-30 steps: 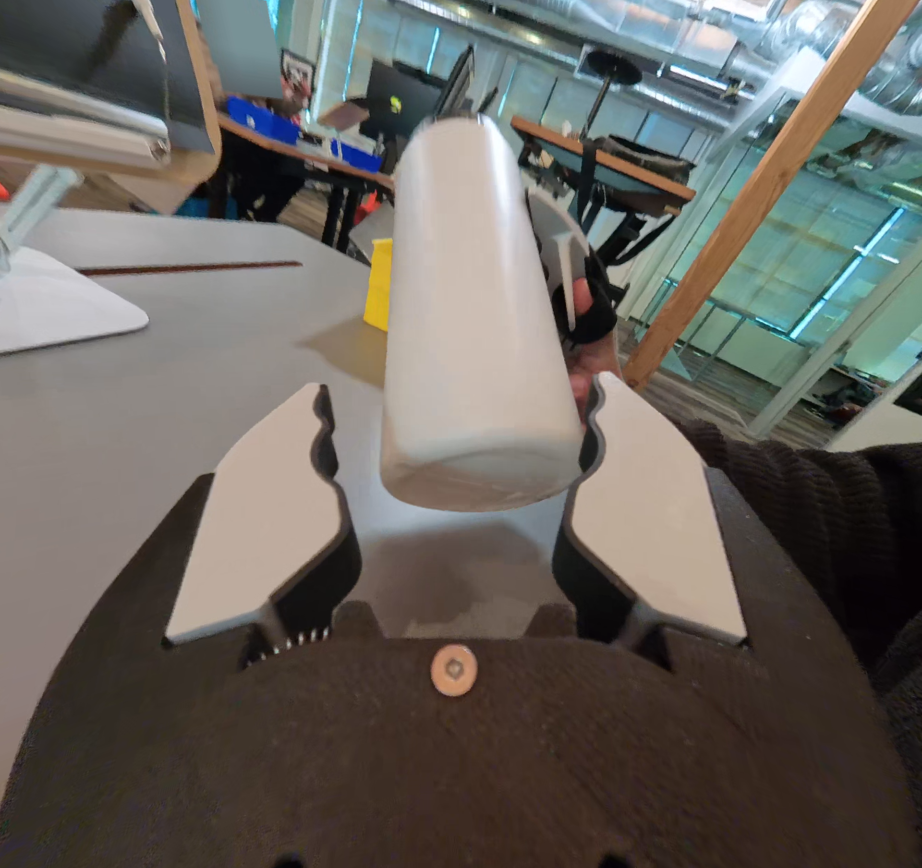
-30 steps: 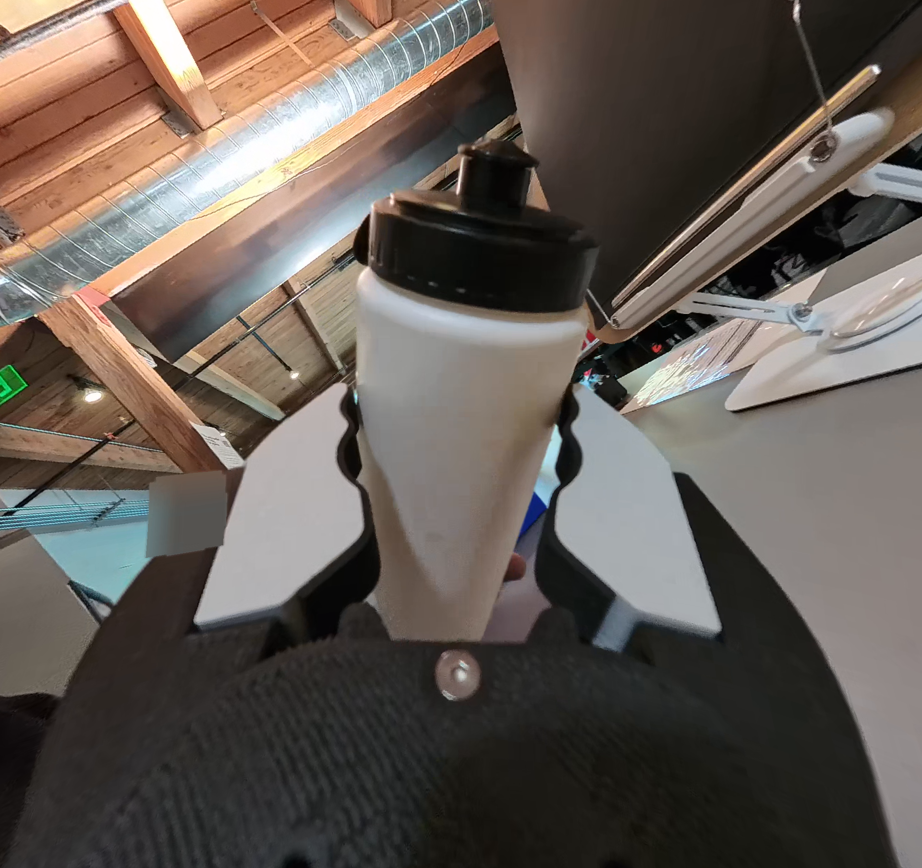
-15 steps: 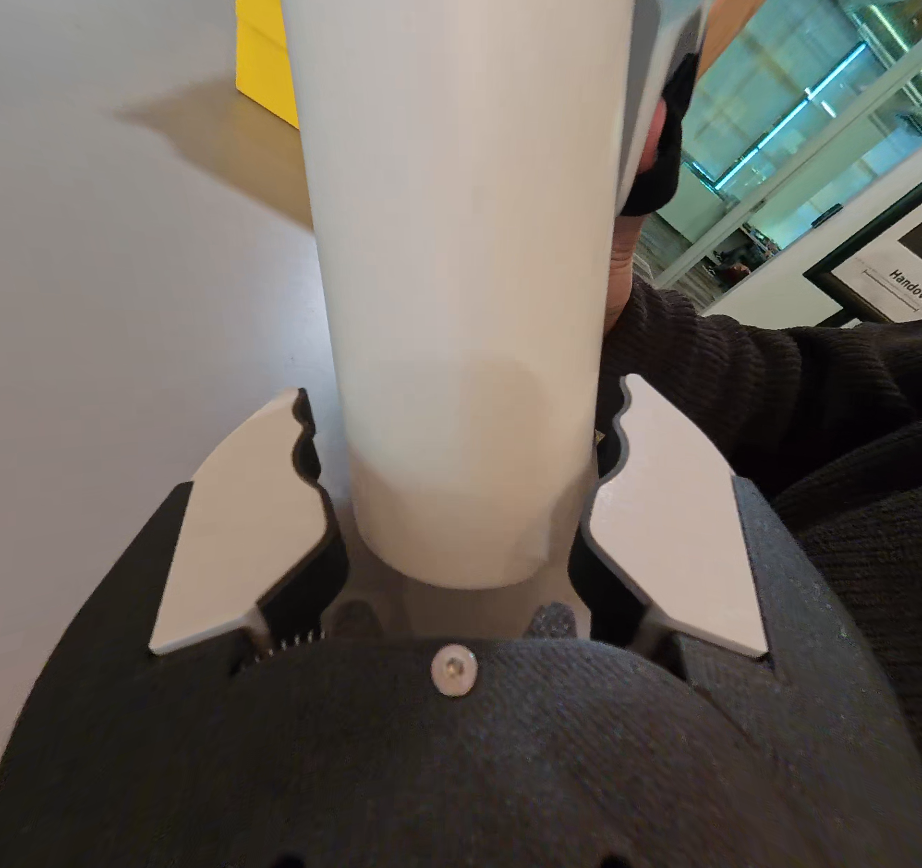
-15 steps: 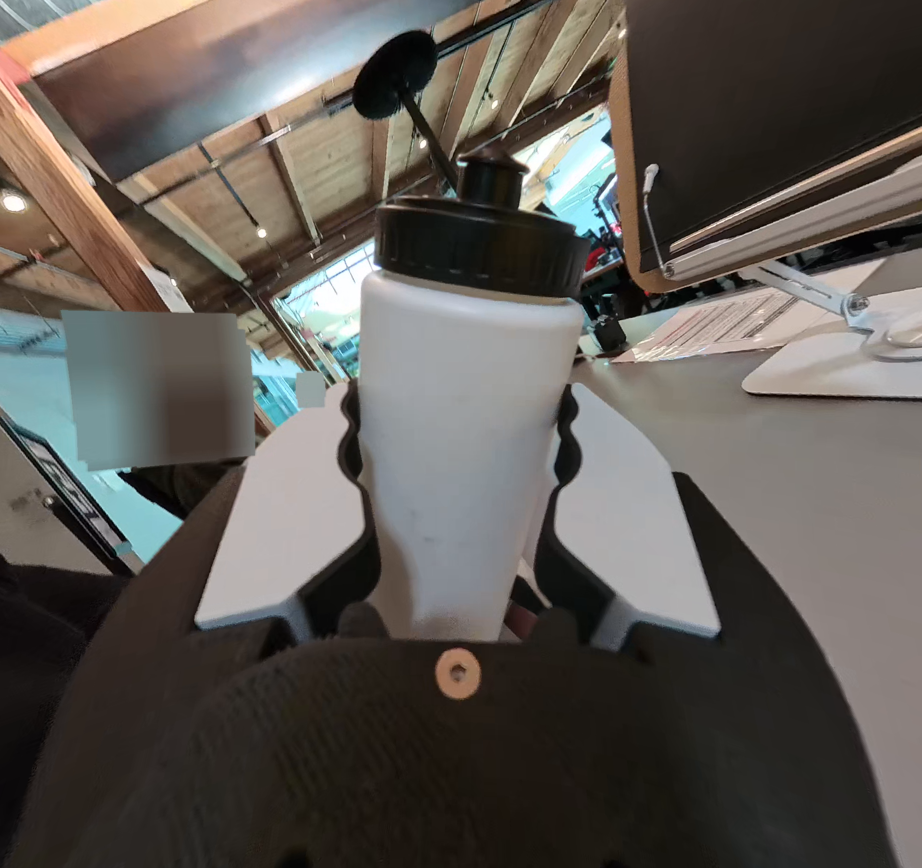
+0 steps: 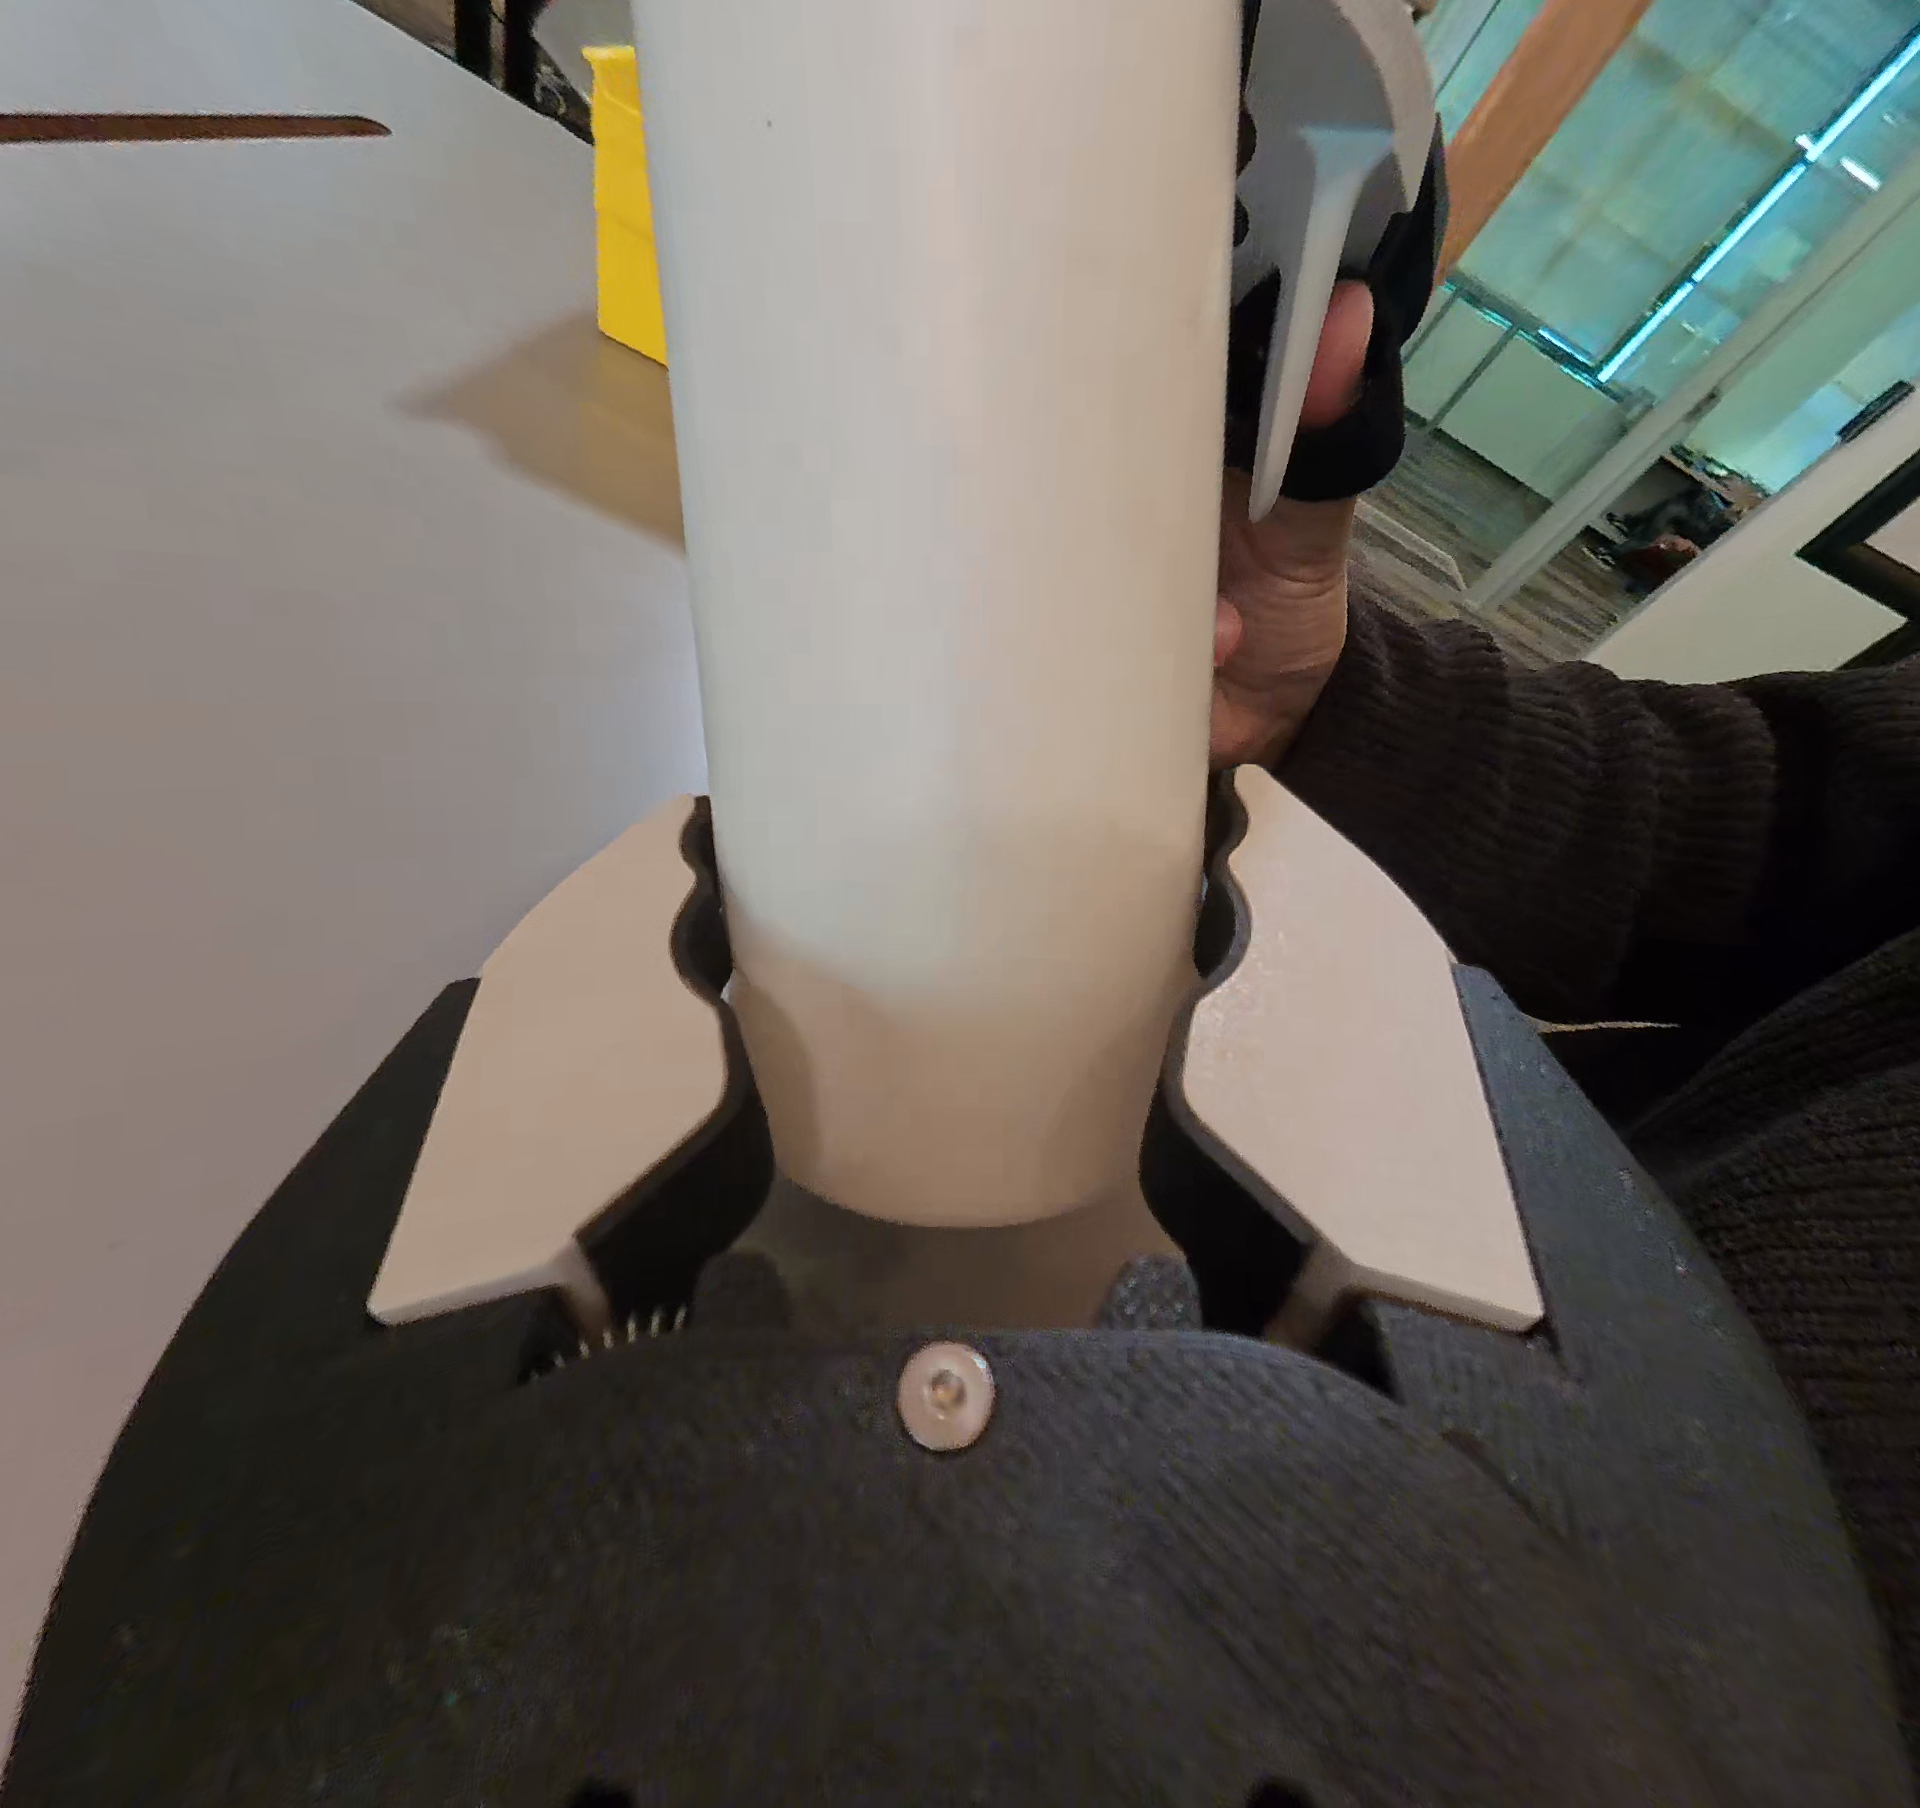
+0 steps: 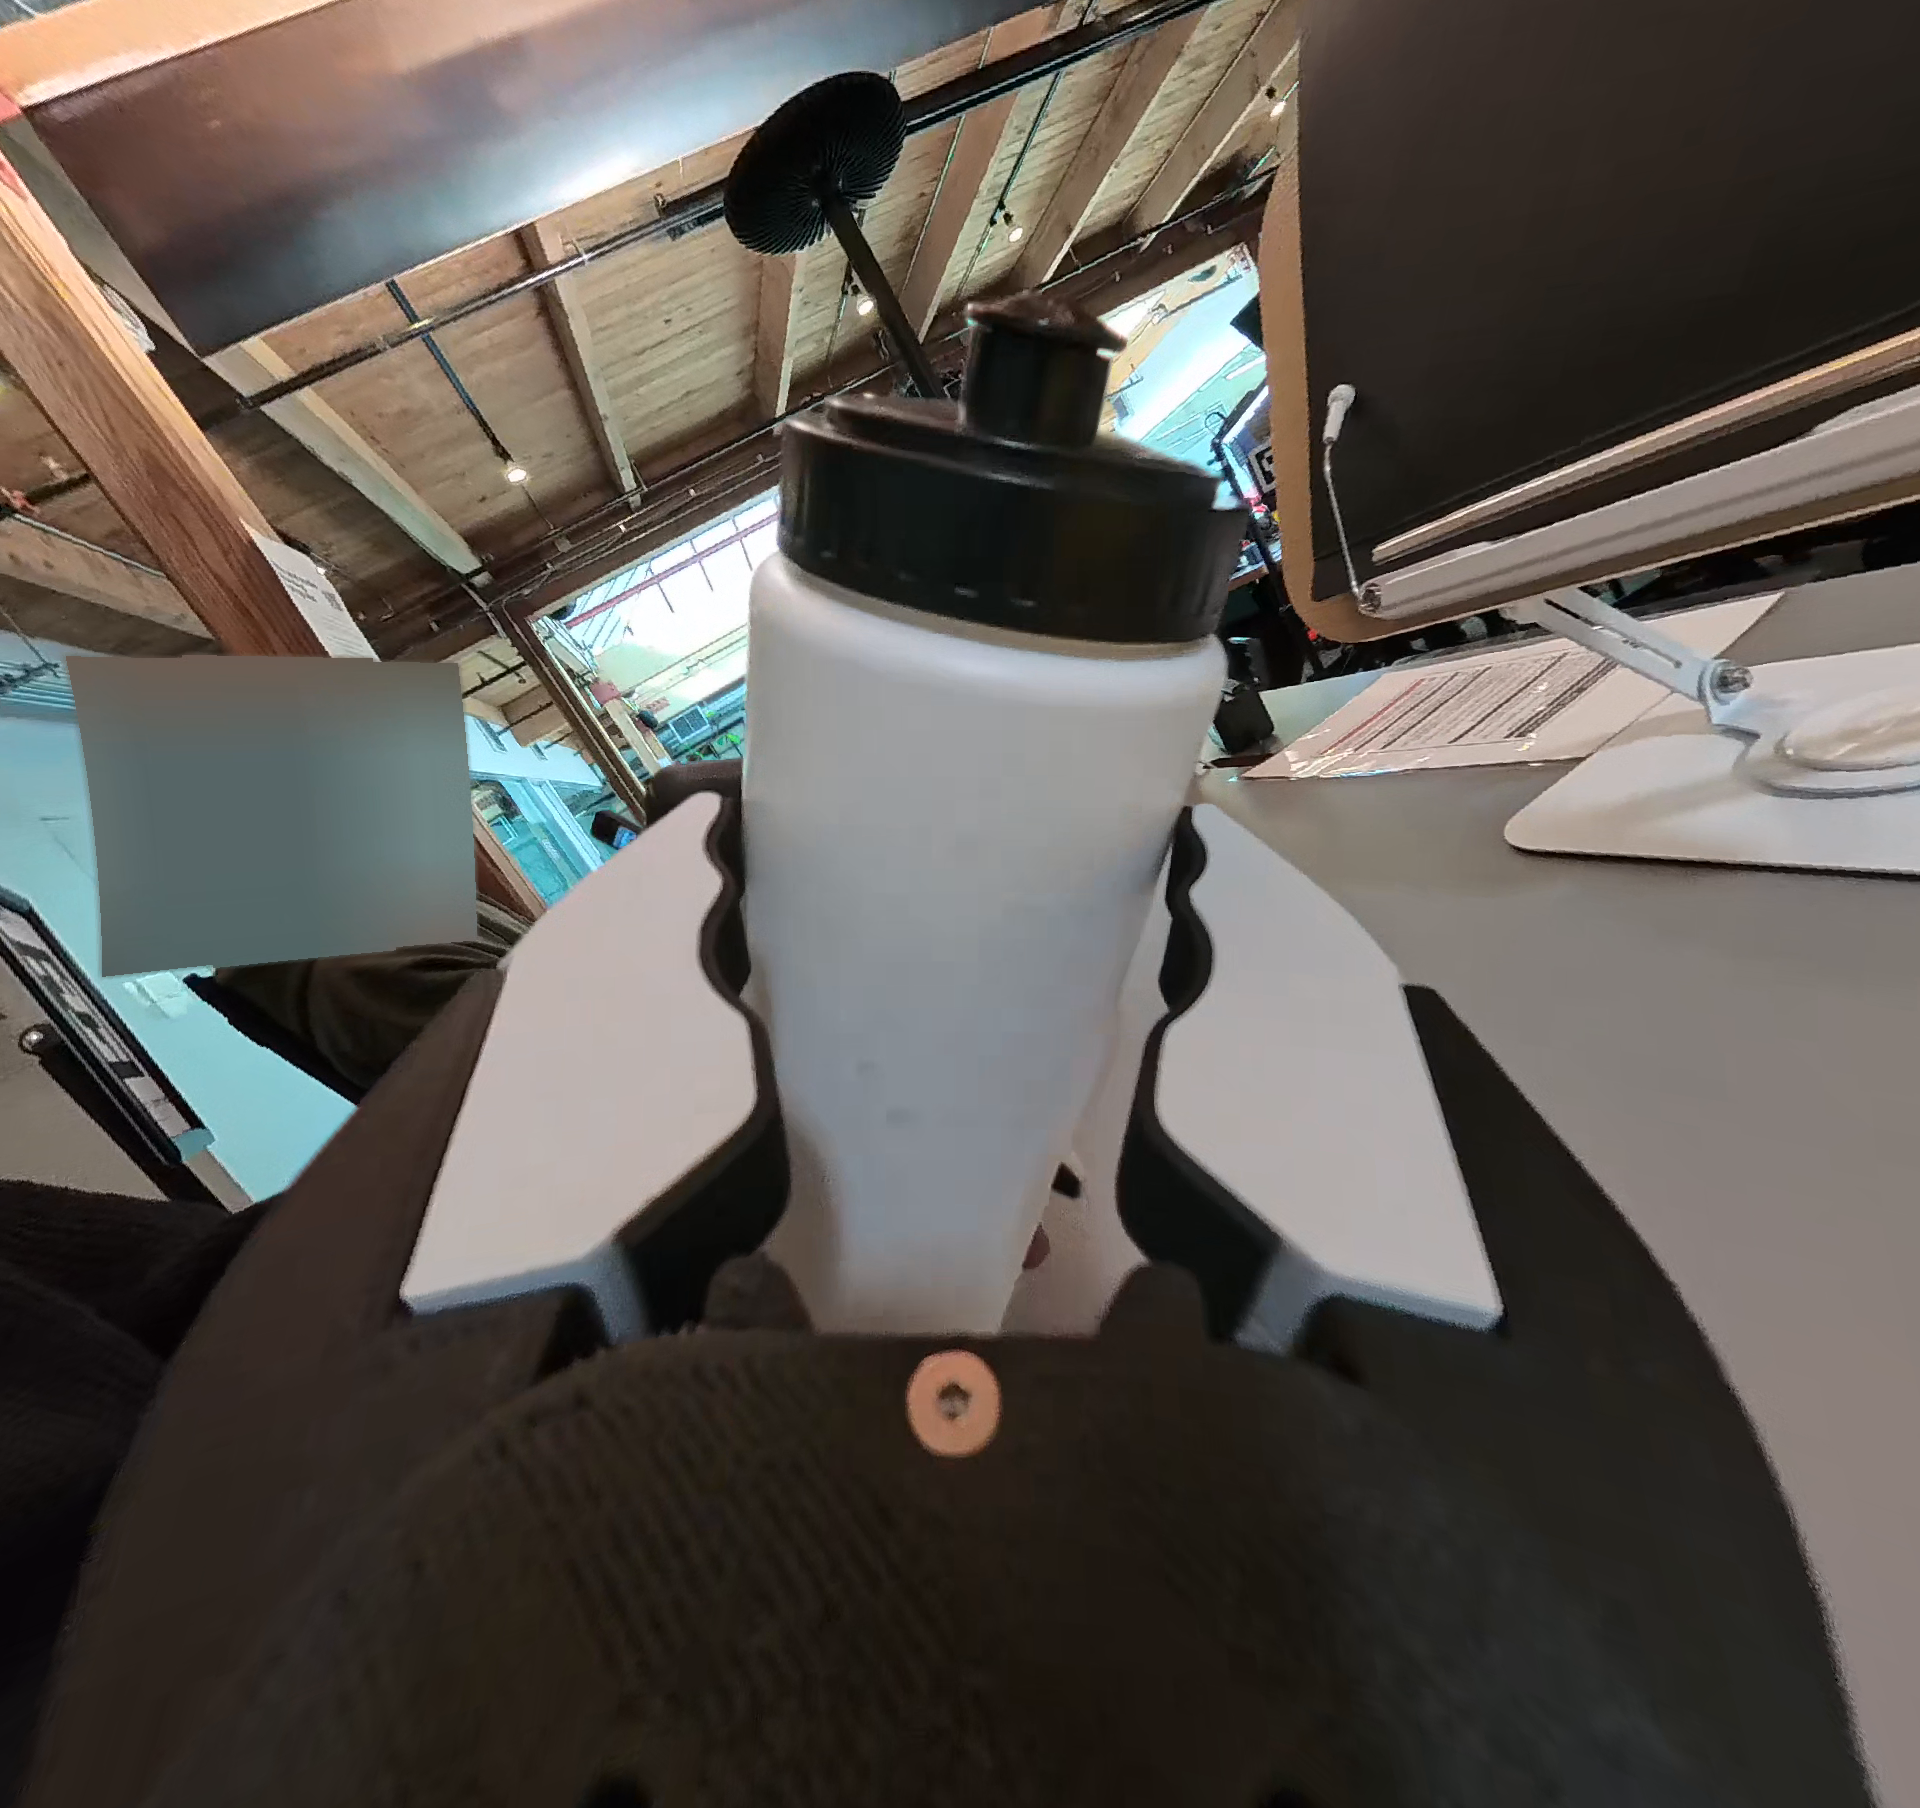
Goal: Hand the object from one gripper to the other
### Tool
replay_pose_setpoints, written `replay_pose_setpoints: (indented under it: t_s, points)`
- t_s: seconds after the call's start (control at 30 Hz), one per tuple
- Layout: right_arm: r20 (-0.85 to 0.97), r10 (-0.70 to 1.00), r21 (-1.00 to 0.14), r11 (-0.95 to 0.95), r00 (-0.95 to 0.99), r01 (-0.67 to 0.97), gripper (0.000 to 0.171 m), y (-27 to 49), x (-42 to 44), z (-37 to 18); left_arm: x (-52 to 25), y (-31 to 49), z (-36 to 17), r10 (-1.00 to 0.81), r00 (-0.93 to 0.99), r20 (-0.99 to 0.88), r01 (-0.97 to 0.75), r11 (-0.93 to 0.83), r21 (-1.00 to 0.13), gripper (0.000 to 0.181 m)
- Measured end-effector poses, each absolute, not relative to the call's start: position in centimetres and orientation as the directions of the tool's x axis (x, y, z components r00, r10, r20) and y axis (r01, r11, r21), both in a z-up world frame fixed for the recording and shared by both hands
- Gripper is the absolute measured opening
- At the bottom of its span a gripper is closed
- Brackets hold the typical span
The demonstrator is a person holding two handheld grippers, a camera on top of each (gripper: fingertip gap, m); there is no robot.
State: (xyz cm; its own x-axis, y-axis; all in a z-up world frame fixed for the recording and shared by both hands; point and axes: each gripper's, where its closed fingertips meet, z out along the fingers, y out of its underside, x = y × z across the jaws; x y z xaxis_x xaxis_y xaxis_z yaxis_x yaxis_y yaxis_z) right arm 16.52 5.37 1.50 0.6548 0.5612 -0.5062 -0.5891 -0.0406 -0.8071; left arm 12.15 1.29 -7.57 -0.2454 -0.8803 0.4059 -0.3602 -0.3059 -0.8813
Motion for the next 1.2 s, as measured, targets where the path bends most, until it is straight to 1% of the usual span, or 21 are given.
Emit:
replay_pose_setpoints:
  t_s: [0.2, 0.43, 0.8, 1.1, 1.2]
  points:
    - [-0.528, 0.542, -0.797, -0.051, 0.654, -0.601, 0.082, 5.7, 17.1, 1.0, 12.0, 2.5, -6.2, -0.894, -0.206, 0.397, -0.297, -0.329, -0.897, 0.09]
    - [-0.55, 0.525, -0.795, -0.09, 0.65, -0.599, 0.084, 6.1, 17.0, 0.1, 11.4, 4.5, -4.1, -0.885, -0.173, 0.432, -0.205, -0.397, -0.895, 0.087]
    - [-0.596, 0.527, -0.777, -0.191, 0.606, -0.599, 0.08, 6.7, 15.9, -1.5, 10.3, 7.0, -2.5, -0.889, -0.132, 0.438, -0.145, -0.42, -0.896, 0.081]
    - [-0.585, 0.508, -0.793, -0.192, 0.632, -0.578, 0.077, 6.8, 16.1, -1.8, 9.2, 8.6, -1.0, -0.893, -0.111, 0.436, -0.093, -0.427, -0.899, 0.081]
    - [-0.528, 0.481, -0.839, -0.165, 0.7, -0.519, 0.078, 6.8, 16.6, -1.8, 8.6, 9.8, -0.4, -0.909, -0.081, 0.41, -0.088, -0.403, -0.911, 0.081]
